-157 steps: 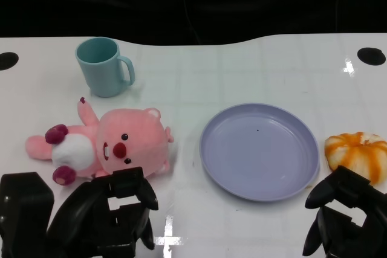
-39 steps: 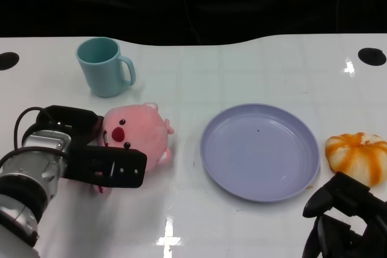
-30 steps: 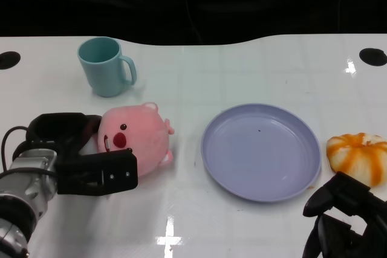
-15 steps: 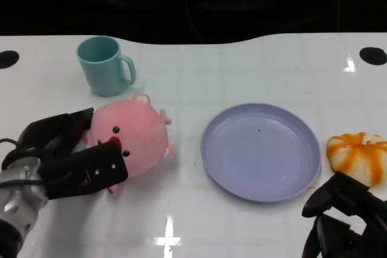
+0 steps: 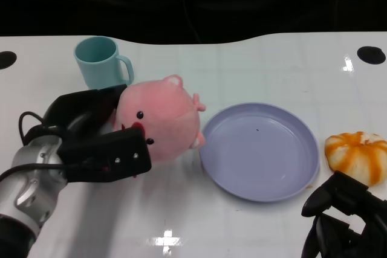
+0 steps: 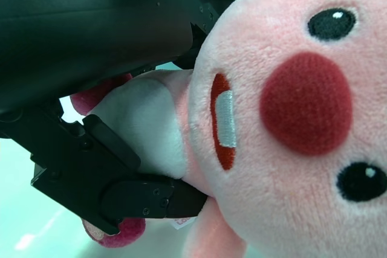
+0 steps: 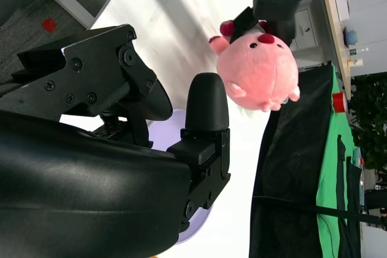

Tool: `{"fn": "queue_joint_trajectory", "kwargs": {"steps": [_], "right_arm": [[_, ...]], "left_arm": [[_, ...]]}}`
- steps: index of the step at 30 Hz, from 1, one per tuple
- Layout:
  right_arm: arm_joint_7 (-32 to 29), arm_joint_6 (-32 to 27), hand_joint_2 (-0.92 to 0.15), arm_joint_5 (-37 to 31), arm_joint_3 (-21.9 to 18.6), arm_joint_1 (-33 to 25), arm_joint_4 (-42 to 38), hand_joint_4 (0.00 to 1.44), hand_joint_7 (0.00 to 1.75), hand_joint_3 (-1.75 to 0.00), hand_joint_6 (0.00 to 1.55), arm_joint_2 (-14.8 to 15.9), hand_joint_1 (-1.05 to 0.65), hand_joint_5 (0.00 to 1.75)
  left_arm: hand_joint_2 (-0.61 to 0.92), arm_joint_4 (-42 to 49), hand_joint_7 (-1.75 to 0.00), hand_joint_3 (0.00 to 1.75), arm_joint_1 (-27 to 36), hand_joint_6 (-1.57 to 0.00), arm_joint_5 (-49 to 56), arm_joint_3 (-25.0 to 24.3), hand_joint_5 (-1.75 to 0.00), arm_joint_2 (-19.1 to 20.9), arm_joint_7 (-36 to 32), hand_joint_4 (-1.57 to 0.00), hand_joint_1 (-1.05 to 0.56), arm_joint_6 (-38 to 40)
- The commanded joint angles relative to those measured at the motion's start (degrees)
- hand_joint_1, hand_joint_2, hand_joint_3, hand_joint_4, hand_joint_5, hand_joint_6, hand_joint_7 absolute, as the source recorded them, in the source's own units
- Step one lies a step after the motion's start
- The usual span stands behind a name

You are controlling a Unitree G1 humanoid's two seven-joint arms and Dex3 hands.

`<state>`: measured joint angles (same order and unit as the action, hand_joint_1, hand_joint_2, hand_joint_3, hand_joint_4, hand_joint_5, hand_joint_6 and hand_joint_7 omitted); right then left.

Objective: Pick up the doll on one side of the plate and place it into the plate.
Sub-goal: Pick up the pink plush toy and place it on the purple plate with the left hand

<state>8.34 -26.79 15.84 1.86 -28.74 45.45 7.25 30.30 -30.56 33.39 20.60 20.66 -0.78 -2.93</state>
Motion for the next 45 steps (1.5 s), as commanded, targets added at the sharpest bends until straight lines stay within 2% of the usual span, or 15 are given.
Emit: {"fn": "queue_joint_trajectory", "kwargs": {"steps": [1,5,10,14,27,30,32,34,35,38,39,40,41,44,45], "right_arm": [[0.3,0.4,-0.73,0.8,-0.9,0.4,-0.4,0.64,1.75,-1.26,0.38,0.3,-0.02,1.75],[0.4,0.4,-0.73,1.1,-1.3,0.5,-0.4,0.65,1.75,-1.28,0.39,0.4,0.0,1.75],[0.6,0.1,-0.72,1.3,-1.8,0.5,-0.4,0.65,1.75,-1.28,0.39,0.7,-0.02,1.75],[1.2,0.2,-0.72,1.7,-2.2,0.5,-0.7,0.65,1.75,-1.29,0.39,0.8,-0.02,1.75],[0.4,-0.8,-0.72,1.1,-1.7,0.6,0.2,0.65,1.75,-1.29,0.39,0.7,-0.03,1.75],[0.2,-1.5,-0.72,1.6,-1.9,0.7,0.4,0.64,1.75,-1.29,0.38,0.6,-0.02,1.75],[0.4,-1.5,-0.72,1.6,-1.9,0.7,0.4,0.63,1.75,-1.29,0.38,0.7,-0.01,1.75],[0.4,-1.3,-0.72,1.5,-1.9,0.8,0.2,0.63,1.75,-1.29,0.38,0.7,-0.01,1.75],[0.4,-1.3,-0.72,1.5,-1.8,0.9,0.1,0.63,1.75,-1.29,0.38,0.7,-0.02,1.75],[0.3,-1.3,-0.72,1.5,-1.8,0.9,0.1,0.64,1.75,-1.29,0.38,0.6,-0.02,1.75],[0.3,-1.3,-0.72,1.6,-1.9,1.0,0.0,0.64,1.75,-1.29,0.38,0.5,-0.02,1.75],[0.3,-1.3,-0.72,1.7,-1.9,1.0,0.0,0.64,1.75,-1.29,0.38,0.5,-0.02,1.75],[0.3,-1.3,-0.72,1.5,-1.8,1.0,0.0,0.64,1.75,-1.29,0.38,0.6,-0.02,1.75],[0.5,-1.0,-0.72,1.2,-1.7,0.9,0.1,0.64,1.75,-1.29,0.38,0.8,-0.02,1.75],[0.6,-0.9,-0.72,1.3,-1.7,0.9,0.0,0.64,1.75,-1.29,0.38,0.8,-0.02,1.75]], "left_arm": [[0.68,-1.8,-1.75,0.81,-3.2,-0.65,0.8,0.2,-1.75,-1.3,1.1,-0.89,-0.24,1.8],[0.72,-2.0,-1.75,0.75,-5.7,-0.65,1.3,0.9,-1.75,-4.3,2.2,-0.88,-0.25,4.2],[0.6,-0.8,-1.75,0.98,-8.5,-0.66,1.1,2.0,-1.75,-8.3,3.0,-0.89,-0.23,5.4],[0.56,1.4,-1.75,0.93,-11.3,-0.67,2.1,3.6,-1.75,-11.2,3.6,-0.88,-0.28,6.6],[0.65,10.8,-1.72,0.94,-17.9,-0.64,2.2,6.3,-1.75,-20.6,2.5,-0.88,-0.29,9.8],[0.69,13.1,-1.46,0.87,-19.4,-0.7,2.6,7.3,-1.75,-22.3,2.1,-0.84,-0.3,10.5],[0.69,14.7,-1.0,0.81,-20.2,-0.77,2.4,7.4,-1.75,-23.9,1.7,-0.83,-0.31,10.7],[0.68,16.3,-1.48,0.8,-21.0,-0.69,1.8,7.2,-1.75,-25.4,1.7,-0.81,-0.28,10.8],[0.69,16.9,-1.61,0.74,-21.4,-0.64,1.5,7.0,-1.75,-26.0,1.9,-0.78,-0.28,11.0],[0.8,17.7,-1.38,0.4,-22.0,-0.61,0.7,6.5,-1.69,-26.9,2.7,-0.66,-0.29,11.7],[0.82,17.5,-1.14,0.33,-21.9,-0.61,-0.2,6.1,-1.51,-27.0,4.2,-0.63,-0.28,11.6],[0.88,17.2,-0.78,0.22,-21.8,-0.56,-0.9,5.8,-1.51,-27.1,5.3,-0.64,-0.29,11.6],[0.9,16.6,-0.63,0.17,-21.5,-0.56,-1.7,5.6,-1.52,-27.0,6.9,-0.63,-0.29,11.4],[0.92,15.1,-0.2,0.19,-20.7,-0.4,-2.1,6.3,-0.94,-26.2,9.3,-0.34,-0.52,11.2],[0.92,14.6,-0.16,0.2,-20.6,-0.39,-1.6,7.0,-0.84,-25.8,9.8,-0.31,-0.55,11.1]]}}
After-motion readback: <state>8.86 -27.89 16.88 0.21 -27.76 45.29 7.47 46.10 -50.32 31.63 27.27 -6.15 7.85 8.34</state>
